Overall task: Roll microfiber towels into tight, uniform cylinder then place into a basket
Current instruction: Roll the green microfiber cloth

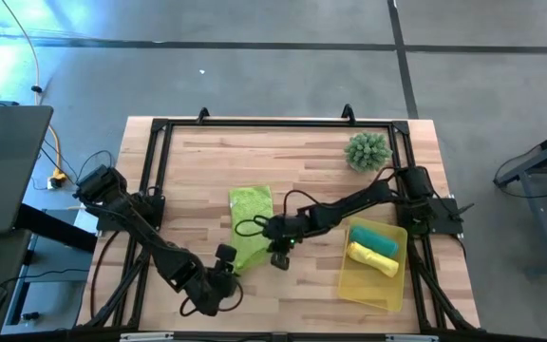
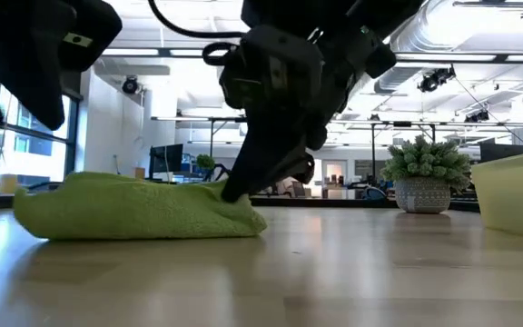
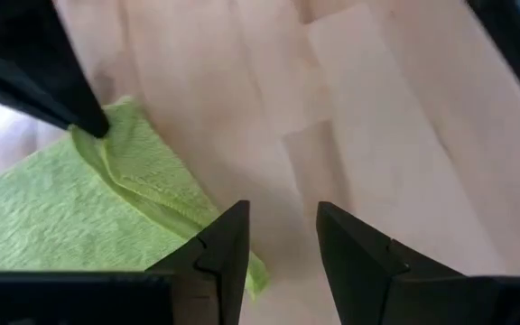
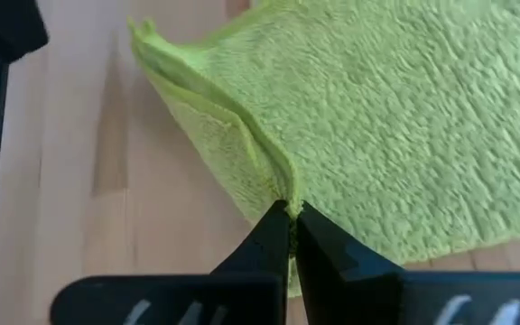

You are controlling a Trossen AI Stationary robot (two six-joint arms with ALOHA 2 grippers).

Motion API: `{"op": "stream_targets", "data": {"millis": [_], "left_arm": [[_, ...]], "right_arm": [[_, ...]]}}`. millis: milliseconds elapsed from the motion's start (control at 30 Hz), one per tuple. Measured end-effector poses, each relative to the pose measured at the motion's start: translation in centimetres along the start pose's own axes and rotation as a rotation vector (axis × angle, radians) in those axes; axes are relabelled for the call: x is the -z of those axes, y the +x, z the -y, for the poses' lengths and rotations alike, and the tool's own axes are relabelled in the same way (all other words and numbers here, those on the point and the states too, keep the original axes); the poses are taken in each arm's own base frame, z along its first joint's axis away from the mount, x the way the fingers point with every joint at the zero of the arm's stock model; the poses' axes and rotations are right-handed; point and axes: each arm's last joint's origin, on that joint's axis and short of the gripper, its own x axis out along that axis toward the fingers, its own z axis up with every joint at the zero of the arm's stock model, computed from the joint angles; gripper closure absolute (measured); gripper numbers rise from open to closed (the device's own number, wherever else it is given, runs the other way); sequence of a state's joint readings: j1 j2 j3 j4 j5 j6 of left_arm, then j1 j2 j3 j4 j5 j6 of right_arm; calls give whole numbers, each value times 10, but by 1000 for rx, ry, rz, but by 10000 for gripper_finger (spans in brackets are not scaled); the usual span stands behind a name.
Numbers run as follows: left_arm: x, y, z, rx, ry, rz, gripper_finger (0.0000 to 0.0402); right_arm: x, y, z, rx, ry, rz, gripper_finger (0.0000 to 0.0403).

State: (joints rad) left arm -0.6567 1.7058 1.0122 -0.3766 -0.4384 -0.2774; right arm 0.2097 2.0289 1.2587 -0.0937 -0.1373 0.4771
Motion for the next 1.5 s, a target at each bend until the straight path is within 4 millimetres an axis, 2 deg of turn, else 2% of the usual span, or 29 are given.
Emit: {"op": "stream_targets", "data": {"millis": [200, 333, 533, 633, 1000, 1133, 1333, 1400, 1500], "left_arm": [[-1, 1, -4, -56, -39, 9, 279], [0, 6, -11, -85, -48, -10, 279], [3, 22, -27, -199, -106, -52, 280], [10, 32, -35, -230, -140, -126, 280], [23, 54, -31, -215, -155, -226, 280], [24, 57, -30, -225, -149, -233, 280], [24, 57, -30, -222, -154, -234, 280], [24, 57, -30, -223, -163, -233, 280], [25, 57, -30, -224, -175, -233, 280]], "right_arm": [[5, 4, 11, 68, 58, -47, 402], [6, 6, 9, 66, 41, -51, 403], [10, 7, 4, 61, -2, -64, 403], [12, 7, 2, 67, -10, -70, 403], [14, 6, 3, 93, -52, -88, 392], [11, -2, 0, 86, -88, -90, 358], [3, -37, -13, 72, -154, -82, 299], [2, -45, -24, 50, -238, -56, 291], [8, -45, -45, 58, -447, -11, 290]]}}
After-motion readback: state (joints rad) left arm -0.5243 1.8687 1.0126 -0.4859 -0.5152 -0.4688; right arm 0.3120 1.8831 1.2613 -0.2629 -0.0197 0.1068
